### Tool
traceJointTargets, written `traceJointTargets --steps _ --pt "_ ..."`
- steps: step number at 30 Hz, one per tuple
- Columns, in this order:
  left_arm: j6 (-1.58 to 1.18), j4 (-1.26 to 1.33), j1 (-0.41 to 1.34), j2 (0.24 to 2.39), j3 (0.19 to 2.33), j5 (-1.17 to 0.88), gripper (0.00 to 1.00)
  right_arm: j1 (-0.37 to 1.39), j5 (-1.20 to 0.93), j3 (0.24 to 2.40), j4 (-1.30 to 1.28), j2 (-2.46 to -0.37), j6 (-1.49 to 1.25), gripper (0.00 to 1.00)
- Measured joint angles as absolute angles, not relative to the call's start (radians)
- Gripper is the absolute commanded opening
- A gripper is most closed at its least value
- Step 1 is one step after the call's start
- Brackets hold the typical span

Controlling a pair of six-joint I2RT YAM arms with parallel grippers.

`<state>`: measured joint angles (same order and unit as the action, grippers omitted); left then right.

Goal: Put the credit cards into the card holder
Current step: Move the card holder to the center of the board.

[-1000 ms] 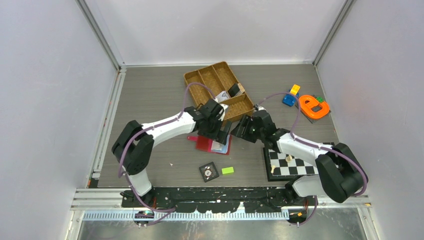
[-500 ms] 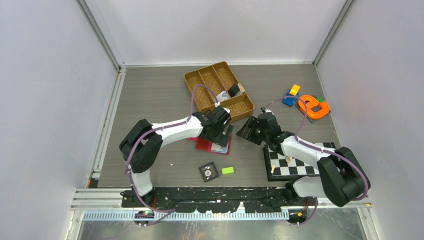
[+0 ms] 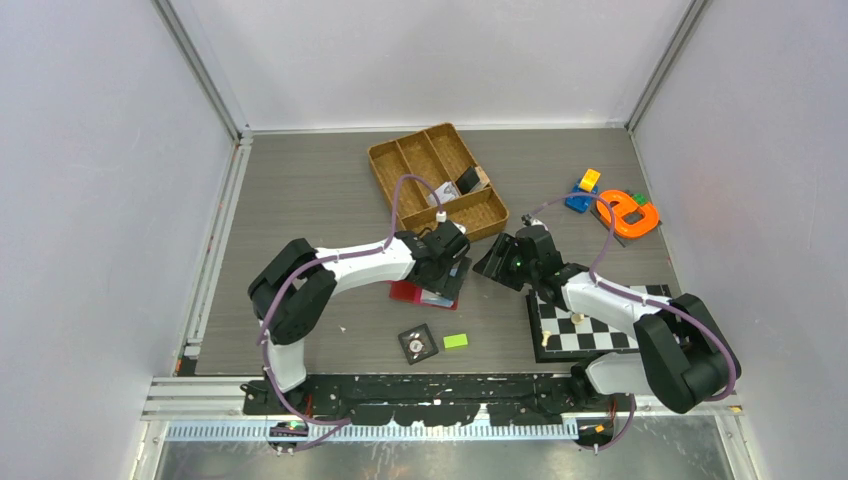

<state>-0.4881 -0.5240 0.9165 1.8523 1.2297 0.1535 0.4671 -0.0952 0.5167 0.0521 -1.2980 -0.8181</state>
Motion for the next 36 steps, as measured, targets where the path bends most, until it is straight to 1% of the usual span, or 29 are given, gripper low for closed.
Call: traceJointTargets --steps 10,14,19,26,30,35,36 --pt "-0.458 -0.531 0.923 1.845 1.230 0.244 0.80 0.467 -0.095 0.516 0.052 -1.298 -0.819 0.60" --pt "-0.442 -0.537 0.923 1.842 1.230 0.274 0.75 0.467 -0.096 0.516 0.053 -1.298 -0.820 0.60" --pt "-0.434 -0.550 0.923 1.832 1.230 0.302 0.71 0.467 -0.099 0.516 0.054 -1.298 -0.820 0.60" --pt "-0.425 -0.559 0.923 1.806 1.230 0.340 0.57 0.467 -0.101 0.516 0.057 -1.303 -0.821 0.60" --pt "-0.419 -0.568 0.923 1.801 1.230 0.351 0.54 0.467 -0.110 0.516 0.060 -1.303 -0.820 0.60" --pt "-0.419 -0.581 0.920 1.789 1.223 0.358 0.53 0.467 -0.119 0.516 0.060 -1.303 -0.820 0.60" --pt "-0.420 -0.581 0.916 1.783 1.219 0.356 0.51 0.467 -0.122 0.516 0.060 -1.303 -0.820 0.60"
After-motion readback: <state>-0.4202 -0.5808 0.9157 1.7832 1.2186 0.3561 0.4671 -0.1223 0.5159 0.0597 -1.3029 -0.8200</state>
